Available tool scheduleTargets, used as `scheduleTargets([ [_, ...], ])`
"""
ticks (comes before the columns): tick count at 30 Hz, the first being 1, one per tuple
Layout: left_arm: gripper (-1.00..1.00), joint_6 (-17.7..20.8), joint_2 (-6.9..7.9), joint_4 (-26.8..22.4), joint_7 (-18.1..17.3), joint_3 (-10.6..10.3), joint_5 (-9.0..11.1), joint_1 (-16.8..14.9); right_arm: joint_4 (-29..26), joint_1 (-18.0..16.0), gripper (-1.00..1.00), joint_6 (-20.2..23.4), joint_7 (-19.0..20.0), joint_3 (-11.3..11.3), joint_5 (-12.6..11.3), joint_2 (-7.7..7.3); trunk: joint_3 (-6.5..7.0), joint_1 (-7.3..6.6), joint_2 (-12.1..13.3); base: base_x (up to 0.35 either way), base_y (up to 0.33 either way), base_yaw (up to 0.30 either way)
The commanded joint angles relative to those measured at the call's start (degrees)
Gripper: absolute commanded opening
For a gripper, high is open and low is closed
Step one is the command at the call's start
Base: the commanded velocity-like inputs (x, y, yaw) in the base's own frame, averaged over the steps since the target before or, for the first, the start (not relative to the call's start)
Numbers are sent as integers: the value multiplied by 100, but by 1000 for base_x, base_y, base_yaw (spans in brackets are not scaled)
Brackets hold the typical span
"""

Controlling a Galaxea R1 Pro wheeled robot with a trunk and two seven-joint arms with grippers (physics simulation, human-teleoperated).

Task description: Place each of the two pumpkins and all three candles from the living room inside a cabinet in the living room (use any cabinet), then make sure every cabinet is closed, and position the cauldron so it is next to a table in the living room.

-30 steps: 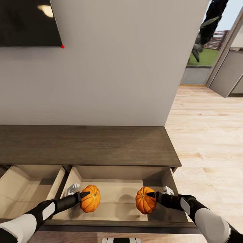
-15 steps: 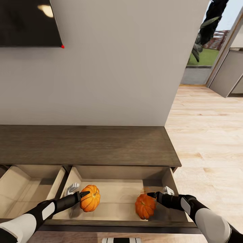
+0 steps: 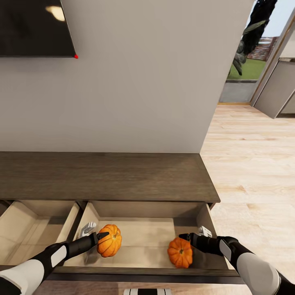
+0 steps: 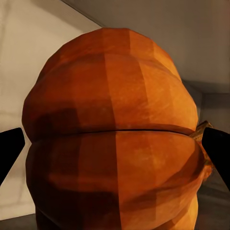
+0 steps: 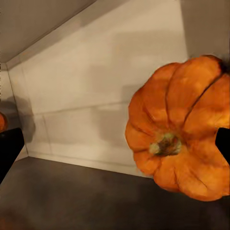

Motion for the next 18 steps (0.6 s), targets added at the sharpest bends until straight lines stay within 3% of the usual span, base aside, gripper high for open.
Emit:
scheduleTargets([
  [1, -100, -1, -2, 0, 3, 4, -2, 0, 0, 0, 100, -1, 2, 0, 0, 3, 0, 0, 0, 0, 0, 0],
  [18, -100, -9, -22, 79, 230, -14, -5, 9, 0, -1, 100, 6, 13, 0, 9, 6, 0, 0, 0, 0, 0, 0],
])
